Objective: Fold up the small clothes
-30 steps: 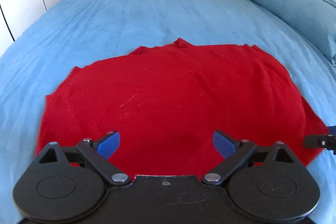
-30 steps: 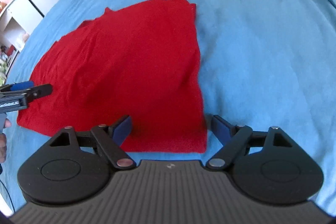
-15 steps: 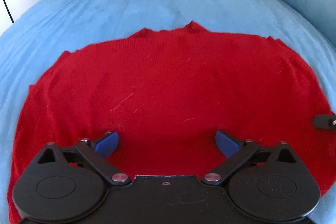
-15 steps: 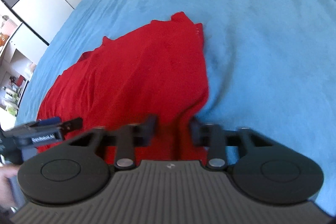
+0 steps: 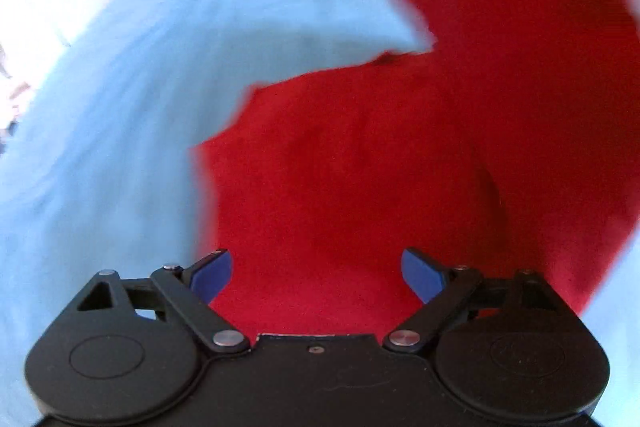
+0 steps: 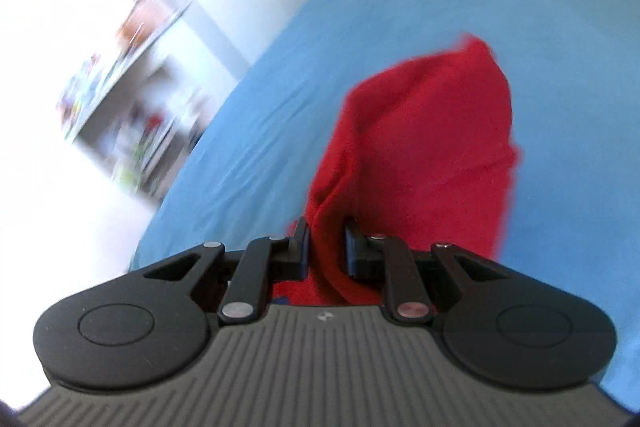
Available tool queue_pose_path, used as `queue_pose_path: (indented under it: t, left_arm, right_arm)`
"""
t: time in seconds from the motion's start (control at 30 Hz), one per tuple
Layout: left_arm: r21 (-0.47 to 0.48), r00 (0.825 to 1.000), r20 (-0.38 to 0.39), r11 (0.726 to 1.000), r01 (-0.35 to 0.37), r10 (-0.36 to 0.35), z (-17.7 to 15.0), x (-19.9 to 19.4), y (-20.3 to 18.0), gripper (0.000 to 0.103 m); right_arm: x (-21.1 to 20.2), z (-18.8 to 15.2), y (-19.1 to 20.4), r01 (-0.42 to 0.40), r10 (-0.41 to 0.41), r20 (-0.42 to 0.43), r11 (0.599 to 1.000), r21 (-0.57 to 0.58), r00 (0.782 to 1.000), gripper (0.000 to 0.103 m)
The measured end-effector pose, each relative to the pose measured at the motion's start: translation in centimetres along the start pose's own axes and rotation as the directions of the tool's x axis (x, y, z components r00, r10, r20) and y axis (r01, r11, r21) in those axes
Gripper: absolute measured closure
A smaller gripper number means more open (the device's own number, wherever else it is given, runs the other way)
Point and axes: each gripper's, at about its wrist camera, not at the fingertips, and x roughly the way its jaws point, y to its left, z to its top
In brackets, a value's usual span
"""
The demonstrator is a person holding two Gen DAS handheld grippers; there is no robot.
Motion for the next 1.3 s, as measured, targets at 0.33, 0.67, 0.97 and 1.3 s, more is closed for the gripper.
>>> queue_pose_path:
  t: [0.33,0.67,0.97,1.3]
  left_arm:
    - [-0.05,1.0,-0.005,0.998,0.023,-0.024,-8.0,-0.4,8.9,0.008]
    - [-0.14,0.975,0.099,0.968,0.211,-0.198,-5.9,-5.0,7.5,0.008]
    - [-0.084,0.988,0.113,0.99,0.114,-0.104,-4.2,-1.2,1.4,0.011]
    - [-0.144,0.99,0.137,0.989,0.035,-0.015,-3.6,-0.1,3.1,0.013]
  right_arm:
    - [15.6,-7.1,7.9,0.129,-0.176,-0.224,0.969,-0.211,0.959,0.048]
    - [-0.1,-5.2,5.8,0.271,-0.256,0.092,0.931,-0.244,0.962,0.005]
    - [-1.8,-15.5,-1.0,0.398,-0.407,-0.021,0.903,-0.162,0.913,0.005]
    - [2.0,-19.2,-0.6,0.5,-0.509,0.002,0.845,-0.191,0.861,0.008]
